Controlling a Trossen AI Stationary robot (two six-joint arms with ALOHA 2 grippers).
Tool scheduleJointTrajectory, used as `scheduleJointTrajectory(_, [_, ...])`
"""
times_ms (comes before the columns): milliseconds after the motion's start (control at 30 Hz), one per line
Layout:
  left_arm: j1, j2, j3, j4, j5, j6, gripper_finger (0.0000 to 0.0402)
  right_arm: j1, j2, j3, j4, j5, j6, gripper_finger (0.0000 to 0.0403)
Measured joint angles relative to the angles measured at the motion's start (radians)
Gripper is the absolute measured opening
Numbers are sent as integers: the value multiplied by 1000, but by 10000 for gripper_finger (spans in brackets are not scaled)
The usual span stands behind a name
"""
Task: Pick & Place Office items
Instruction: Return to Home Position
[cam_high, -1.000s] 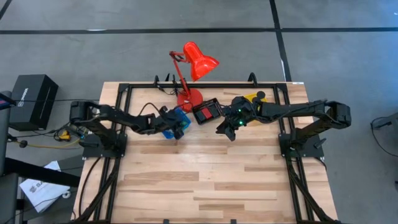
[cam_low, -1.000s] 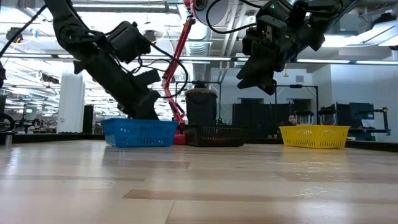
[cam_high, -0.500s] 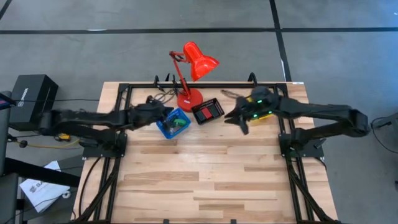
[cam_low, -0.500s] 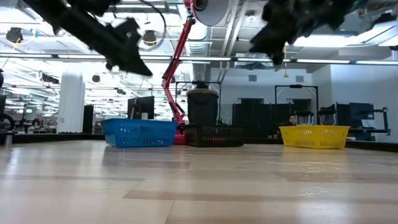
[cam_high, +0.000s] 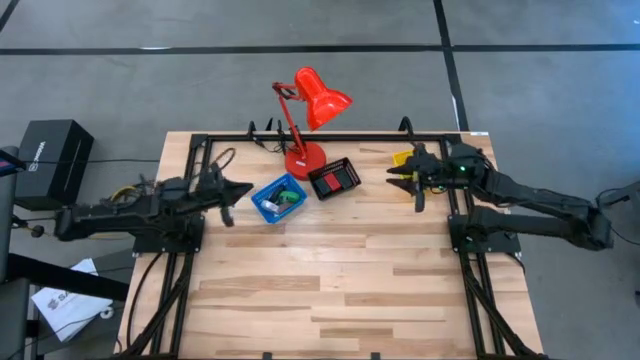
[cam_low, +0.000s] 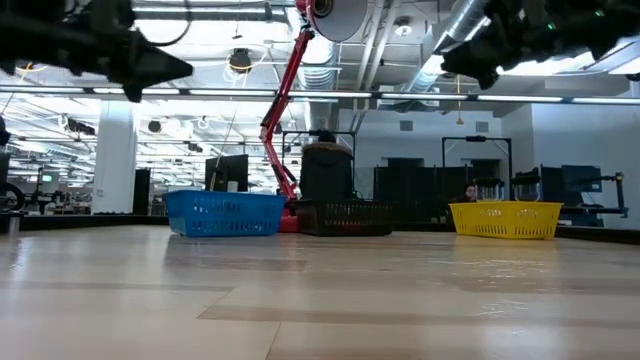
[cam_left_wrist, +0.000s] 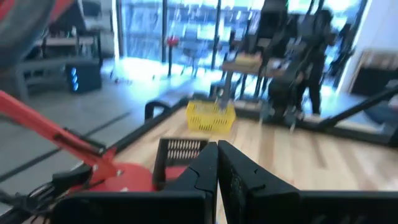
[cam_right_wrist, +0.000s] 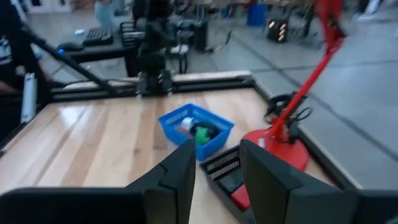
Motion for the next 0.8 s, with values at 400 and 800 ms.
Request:
scheduleJointTrajectory(400, [-3,-323,-141,65,78,77,2,-99,-297,-269,93,48,80,117])
scheduleJointTrajectory(800, [-3,-308,-207,189,92,59,2,-137,-675,-516,113,57,126,117])
